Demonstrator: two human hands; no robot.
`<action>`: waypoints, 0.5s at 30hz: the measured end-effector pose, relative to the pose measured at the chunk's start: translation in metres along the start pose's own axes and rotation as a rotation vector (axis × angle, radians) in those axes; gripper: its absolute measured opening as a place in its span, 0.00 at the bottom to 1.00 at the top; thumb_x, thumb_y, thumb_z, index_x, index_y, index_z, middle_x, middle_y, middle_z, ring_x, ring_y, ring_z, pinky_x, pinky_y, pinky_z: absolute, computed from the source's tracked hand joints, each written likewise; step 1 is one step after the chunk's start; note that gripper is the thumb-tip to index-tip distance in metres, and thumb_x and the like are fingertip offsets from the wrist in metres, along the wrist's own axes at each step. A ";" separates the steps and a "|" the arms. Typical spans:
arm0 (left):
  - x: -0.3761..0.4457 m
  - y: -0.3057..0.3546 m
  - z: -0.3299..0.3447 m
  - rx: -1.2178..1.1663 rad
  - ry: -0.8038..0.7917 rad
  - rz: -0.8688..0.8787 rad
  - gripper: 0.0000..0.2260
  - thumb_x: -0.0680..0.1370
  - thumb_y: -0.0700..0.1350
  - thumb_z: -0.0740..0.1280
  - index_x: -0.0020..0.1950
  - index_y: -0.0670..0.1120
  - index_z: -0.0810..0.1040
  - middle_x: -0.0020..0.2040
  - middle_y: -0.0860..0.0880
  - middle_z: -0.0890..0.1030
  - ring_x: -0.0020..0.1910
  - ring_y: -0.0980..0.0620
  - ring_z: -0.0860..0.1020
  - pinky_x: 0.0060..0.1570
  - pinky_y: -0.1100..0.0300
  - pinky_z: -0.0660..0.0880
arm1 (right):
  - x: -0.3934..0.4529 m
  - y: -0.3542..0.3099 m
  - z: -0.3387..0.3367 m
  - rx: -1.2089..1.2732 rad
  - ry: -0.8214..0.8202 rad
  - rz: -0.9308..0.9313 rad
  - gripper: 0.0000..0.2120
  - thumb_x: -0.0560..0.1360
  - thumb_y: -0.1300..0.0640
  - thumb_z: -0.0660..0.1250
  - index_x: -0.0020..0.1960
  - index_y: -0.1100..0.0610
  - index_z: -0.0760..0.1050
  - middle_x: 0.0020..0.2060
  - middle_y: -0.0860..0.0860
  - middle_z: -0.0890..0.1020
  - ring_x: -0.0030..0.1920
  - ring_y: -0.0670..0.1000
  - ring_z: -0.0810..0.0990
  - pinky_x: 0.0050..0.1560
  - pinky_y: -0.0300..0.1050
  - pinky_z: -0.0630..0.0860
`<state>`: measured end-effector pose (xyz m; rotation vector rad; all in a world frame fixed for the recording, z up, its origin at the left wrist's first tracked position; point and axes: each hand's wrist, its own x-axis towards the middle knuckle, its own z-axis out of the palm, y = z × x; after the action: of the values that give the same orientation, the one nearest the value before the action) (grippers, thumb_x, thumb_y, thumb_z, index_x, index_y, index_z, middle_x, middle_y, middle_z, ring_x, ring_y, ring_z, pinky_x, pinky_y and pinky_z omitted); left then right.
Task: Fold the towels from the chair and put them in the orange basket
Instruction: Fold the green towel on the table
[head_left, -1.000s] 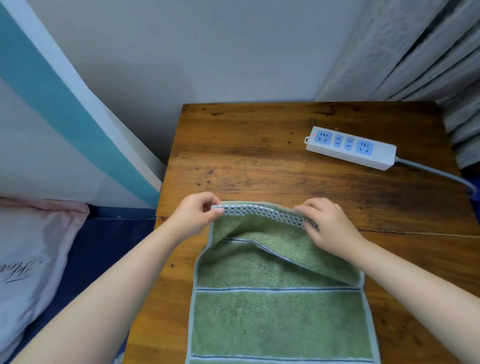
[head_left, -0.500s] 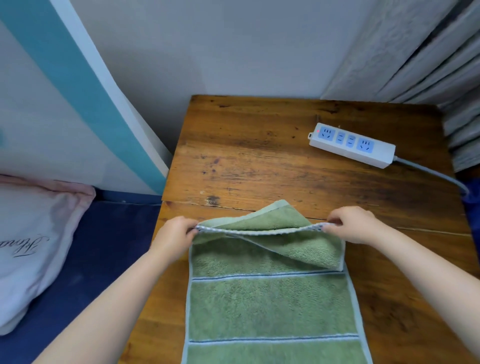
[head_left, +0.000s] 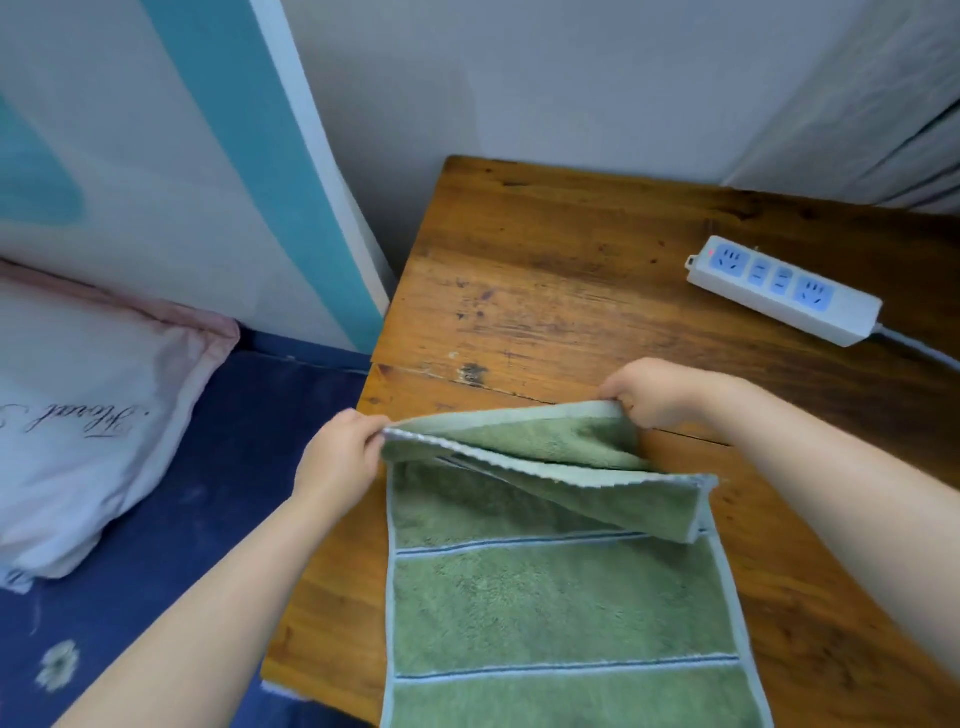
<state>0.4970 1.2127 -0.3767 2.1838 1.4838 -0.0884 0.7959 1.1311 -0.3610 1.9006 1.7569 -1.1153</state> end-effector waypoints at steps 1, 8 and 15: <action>0.000 0.002 -0.002 -0.014 0.010 -0.034 0.12 0.80 0.40 0.60 0.59 0.42 0.78 0.51 0.44 0.77 0.53 0.44 0.75 0.47 0.56 0.69 | -0.006 0.000 -0.004 -0.002 -0.002 -0.013 0.17 0.71 0.70 0.57 0.57 0.61 0.77 0.65 0.54 0.75 0.65 0.55 0.71 0.66 0.51 0.68; 0.024 0.029 -0.017 0.066 0.058 -0.087 0.13 0.80 0.42 0.57 0.60 0.43 0.77 0.56 0.41 0.76 0.55 0.41 0.74 0.49 0.52 0.72 | -0.042 0.001 -0.026 -0.079 -0.047 0.102 0.12 0.73 0.67 0.58 0.40 0.50 0.68 0.40 0.49 0.73 0.42 0.49 0.71 0.37 0.41 0.67; 0.033 0.031 -0.014 0.127 0.062 -0.152 0.13 0.80 0.43 0.57 0.58 0.41 0.77 0.55 0.41 0.76 0.54 0.41 0.75 0.46 0.53 0.73 | -0.046 0.014 -0.038 -0.257 0.386 0.275 0.13 0.78 0.53 0.59 0.60 0.55 0.71 0.53 0.52 0.77 0.57 0.54 0.73 0.59 0.50 0.68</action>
<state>0.5345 1.2383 -0.3640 2.1862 1.7217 -0.1715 0.8244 1.1231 -0.3076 2.2072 1.6515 -0.4241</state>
